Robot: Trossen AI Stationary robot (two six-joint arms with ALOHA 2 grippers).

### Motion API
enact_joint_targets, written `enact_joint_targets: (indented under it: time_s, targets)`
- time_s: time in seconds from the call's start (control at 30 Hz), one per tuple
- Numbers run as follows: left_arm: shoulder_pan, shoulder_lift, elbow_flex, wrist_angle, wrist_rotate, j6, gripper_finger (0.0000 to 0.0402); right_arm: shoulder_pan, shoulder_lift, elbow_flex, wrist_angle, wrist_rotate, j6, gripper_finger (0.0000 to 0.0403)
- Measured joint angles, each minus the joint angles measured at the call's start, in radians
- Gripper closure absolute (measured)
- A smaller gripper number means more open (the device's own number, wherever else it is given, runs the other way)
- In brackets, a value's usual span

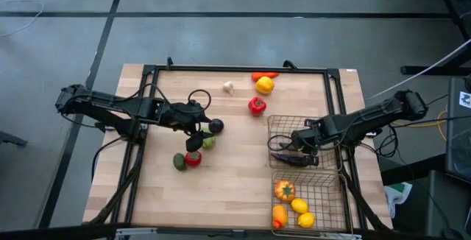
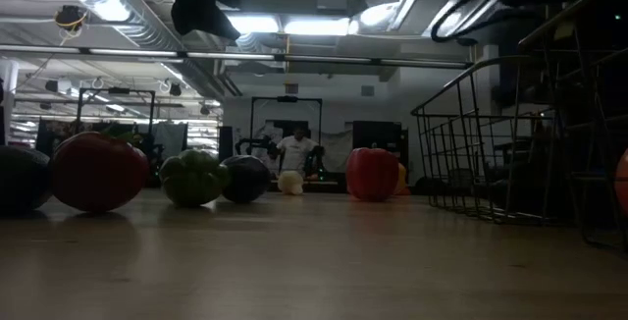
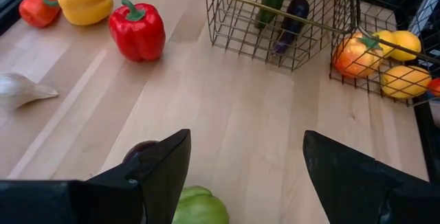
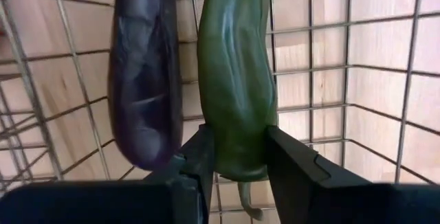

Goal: Sort produce into baskets
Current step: Put the chili pepper into the top wire basket

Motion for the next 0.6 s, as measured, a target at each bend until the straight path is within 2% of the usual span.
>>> enact_joint_targets:
  time_s: [0.27,0.6]
  targets:
    - [0.0,0.0,0.0,0.0,0.0,0.002,0.0125,0.0,0.0,-0.012,0.007,-0.001,0.0,0.0286]
    - [0.0,0.0,0.0,0.0,-0.002,0.001,0.0125,0.0,0.0,-0.012,0.009,-0.01,0.0,0.0183]
